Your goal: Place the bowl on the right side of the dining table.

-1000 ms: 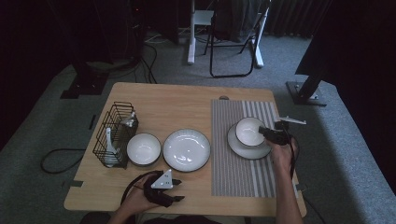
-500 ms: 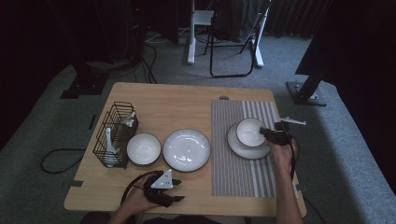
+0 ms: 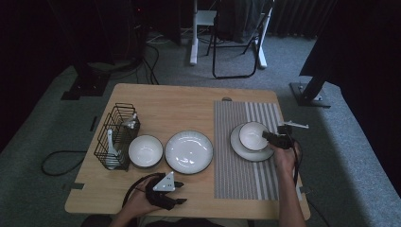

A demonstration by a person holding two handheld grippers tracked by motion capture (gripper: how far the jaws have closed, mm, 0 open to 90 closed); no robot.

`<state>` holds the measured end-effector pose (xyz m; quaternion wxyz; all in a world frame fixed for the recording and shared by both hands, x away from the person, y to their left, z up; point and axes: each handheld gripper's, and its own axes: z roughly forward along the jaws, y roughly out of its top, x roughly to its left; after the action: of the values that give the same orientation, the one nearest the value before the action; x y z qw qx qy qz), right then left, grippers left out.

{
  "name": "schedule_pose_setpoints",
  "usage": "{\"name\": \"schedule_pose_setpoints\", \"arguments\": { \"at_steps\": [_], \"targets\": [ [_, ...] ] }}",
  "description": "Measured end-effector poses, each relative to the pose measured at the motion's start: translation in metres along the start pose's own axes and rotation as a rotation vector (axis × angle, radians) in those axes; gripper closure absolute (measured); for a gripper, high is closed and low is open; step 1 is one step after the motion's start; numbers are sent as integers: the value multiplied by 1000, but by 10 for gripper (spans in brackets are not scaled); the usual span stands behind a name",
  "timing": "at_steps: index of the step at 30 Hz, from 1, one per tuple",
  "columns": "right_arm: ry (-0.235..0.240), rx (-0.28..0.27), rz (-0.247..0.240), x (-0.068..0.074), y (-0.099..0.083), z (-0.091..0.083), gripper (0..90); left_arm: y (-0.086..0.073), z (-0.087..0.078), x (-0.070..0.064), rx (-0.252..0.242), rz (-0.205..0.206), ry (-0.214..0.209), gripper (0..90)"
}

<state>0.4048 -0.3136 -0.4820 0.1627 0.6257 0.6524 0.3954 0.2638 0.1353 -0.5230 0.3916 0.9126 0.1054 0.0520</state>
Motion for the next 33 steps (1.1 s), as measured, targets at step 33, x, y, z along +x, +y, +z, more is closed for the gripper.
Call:
{"name": "schedule_pose_setpoints", "arguments": {
  "at_steps": [33],
  "targets": [
    [-32,38,12,2,-4,6,805,0,0,0,1,0,0,427]
  ]
}}
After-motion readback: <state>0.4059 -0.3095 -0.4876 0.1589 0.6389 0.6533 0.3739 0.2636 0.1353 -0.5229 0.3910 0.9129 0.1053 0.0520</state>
